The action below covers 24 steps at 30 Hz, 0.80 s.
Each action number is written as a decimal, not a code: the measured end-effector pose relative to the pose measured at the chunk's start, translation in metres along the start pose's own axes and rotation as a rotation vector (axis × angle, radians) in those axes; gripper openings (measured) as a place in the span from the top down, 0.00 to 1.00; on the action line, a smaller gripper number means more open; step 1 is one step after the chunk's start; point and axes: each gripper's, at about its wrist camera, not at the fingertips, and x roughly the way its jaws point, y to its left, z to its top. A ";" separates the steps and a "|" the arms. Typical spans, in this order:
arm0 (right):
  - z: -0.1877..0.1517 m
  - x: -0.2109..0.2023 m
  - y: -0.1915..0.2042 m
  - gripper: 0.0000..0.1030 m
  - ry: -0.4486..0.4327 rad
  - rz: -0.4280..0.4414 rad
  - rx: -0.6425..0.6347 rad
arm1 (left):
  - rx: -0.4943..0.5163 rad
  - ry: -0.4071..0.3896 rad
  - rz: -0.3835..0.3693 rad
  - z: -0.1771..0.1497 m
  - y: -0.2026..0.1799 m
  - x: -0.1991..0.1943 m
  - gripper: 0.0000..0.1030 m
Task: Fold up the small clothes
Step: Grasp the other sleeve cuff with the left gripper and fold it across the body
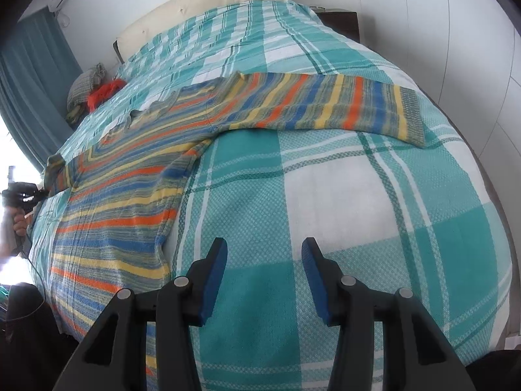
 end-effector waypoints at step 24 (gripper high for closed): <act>-0.004 0.023 0.015 0.48 0.044 -0.108 -0.070 | 0.386 0.018 -0.059 0.065 -0.048 0.040 0.94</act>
